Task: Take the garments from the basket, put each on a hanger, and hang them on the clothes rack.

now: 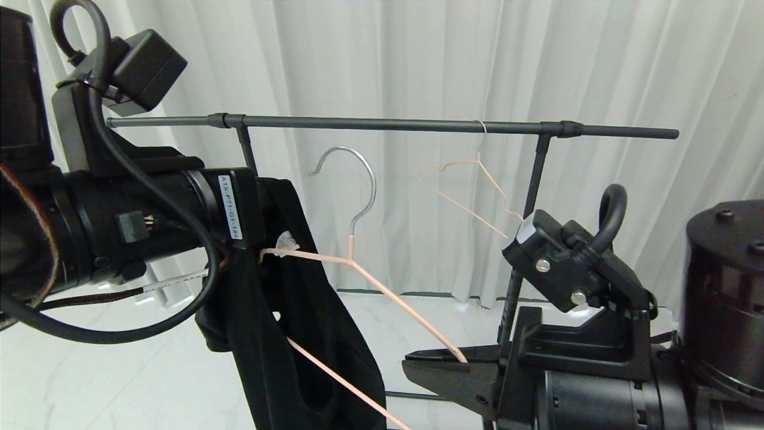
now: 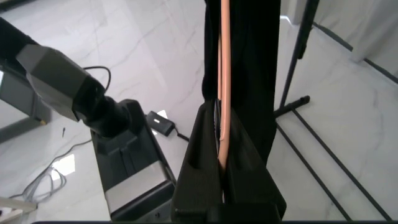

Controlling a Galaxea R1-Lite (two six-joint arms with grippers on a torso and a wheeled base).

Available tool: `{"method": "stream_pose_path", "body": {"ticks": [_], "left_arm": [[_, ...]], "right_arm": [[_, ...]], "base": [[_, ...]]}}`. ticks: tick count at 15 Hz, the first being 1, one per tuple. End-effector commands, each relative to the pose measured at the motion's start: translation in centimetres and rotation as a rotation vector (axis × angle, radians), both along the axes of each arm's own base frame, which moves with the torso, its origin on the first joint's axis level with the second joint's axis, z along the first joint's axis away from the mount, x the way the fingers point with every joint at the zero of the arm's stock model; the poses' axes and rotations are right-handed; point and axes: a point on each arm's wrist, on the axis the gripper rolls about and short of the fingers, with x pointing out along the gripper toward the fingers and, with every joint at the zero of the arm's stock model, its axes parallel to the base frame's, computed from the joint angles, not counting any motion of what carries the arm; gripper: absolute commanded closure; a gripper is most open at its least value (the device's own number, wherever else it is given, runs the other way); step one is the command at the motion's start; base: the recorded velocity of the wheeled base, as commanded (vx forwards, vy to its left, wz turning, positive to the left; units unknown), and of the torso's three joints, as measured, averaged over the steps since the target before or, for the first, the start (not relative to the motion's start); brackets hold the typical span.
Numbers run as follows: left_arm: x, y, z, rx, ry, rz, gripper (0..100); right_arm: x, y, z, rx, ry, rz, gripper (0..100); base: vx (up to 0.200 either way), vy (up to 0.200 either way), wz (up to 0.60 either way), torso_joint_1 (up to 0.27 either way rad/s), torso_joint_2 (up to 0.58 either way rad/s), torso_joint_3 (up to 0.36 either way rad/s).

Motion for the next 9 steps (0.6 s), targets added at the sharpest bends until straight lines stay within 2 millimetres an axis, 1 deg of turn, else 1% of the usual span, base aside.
{"method": "stream_pose_path", "body": {"ticks": [1, 3, 5, 7, 9], "left_arm": [[1.0, 1.4, -0.1, 0.012, -0.002, 0.076, 100], [1.4, 2.1, 0.0, 0.019, -0.008, 0.11, 100], [1.4, 2.2, 0.0, 0.02, -0.008, 0.109, 100], [1.4, 2.1, 0.0, 0.016, -0.006, 0.092, 100], [1.2, 2.0, 0.1, 0.015, -0.009, 0.083, 100]], "right_arm": [[-0.4, -1.5, 0.2, 0.013, -0.007, -0.011, 100], [-0.7, -3.1, 0.6, 0.032, -0.026, -0.06, 100], [-0.8, -4.3, 1.2, 0.055, -0.048, -0.119, 100], [-1.0, -4.5, 1.6, 0.074, -0.056, -0.119, 100], [-0.7, -4.3, 1.7, 0.092, -0.067, -0.124, 100]], "base": [[0.0, 0.0, 0.0, 0.0, 0.0, 0.0], [0.0, 0.0, 0.0, 0.0, 0.0, 0.0], [0.0, 0.0, 0.0, 0.0, 0.0, 0.0], [0.0, 0.0, 0.0, 0.0, 0.0, 0.0], [0.0, 0.0, 0.0, 0.0, 0.0, 0.0]]}}
